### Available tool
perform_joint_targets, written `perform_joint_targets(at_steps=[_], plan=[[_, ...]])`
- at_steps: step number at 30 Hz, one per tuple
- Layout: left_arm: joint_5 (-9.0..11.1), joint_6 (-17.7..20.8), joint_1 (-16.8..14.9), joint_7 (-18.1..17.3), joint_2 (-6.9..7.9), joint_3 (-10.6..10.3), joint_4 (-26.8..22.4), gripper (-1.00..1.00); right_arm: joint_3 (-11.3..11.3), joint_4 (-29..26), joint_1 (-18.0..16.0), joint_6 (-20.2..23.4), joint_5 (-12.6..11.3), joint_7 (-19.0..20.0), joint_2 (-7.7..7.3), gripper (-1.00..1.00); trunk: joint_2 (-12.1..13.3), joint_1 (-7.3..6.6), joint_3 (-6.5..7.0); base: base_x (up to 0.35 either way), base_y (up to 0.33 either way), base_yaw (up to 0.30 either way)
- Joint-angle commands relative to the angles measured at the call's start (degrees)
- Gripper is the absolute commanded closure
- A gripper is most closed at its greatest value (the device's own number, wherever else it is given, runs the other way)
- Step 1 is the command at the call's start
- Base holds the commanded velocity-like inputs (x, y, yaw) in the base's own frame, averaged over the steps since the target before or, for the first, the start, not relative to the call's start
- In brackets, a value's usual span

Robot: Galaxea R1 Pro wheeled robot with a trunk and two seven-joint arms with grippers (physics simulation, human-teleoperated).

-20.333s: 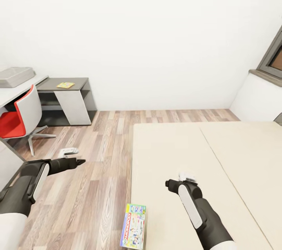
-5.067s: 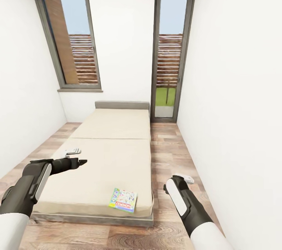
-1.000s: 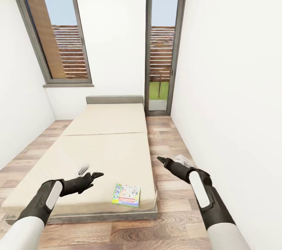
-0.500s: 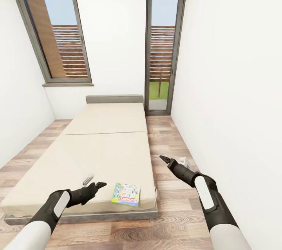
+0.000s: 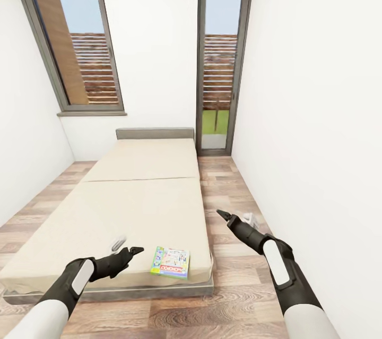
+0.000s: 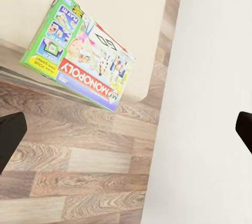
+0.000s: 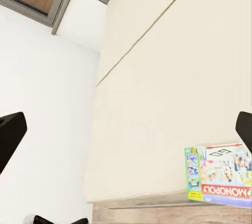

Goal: Put all the toys in the child's room - the three board games (two on the bed and one on the table), the two jigsaw puzzles on the table, and the tennis ball on the table - inside the toy box on the table in the child's room.

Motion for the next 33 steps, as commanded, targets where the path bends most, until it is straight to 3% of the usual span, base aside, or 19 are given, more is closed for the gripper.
perform_joint_targets(at_steps=[1, 6, 9, 17, 33], plan=[[0.10, 0.40, -0.05, -0.12, -0.03, 0.25, -0.01, -1.00, -0.28, -0.02, -0.04, 0.48, -0.15, 0.95, 0.06, -1.00, -0.47, 0.23, -0.25, 0.000, 0.000, 0.000], [0.09, -0.28, -0.06, 0.02, -0.38, 0.32, 0.05, -1.00, -0.90, 0.34, -0.03, 0.53, -0.08, 9.24, 0.00, -1.00, -2.47, 1.33, -1.15, 0.000, 0.000, 0.000], [0.15, -1.95, -0.06, 1.27, -0.73, 0.33, 0.36, -1.00, -2.20, 0.48, -0.03, 0.46, -0.07, 10.71, -0.45, -1.00, -3.67, 1.99, -1.69, 0.000, 0.000, 0.000], [0.33, -3.25, -0.06, 5.10, -1.99, 0.25, 2.71, -1.00, -3.66, 0.63, 0.00, 0.42, -0.07, 11.69, -1.96, -1.00, -6.88, 3.75, -3.13, 0.000, 0.000, 0.000], [0.35, -3.44, -0.06, 5.52, -2.49, 0.24, 2.98, -1.00, -3.82, 0.64, -0.01, 0.44, -0.01, 11.32, -2.11, -1.00, -13.30, 7.26, -6.00, 0.000, 0.000, 0.000]])
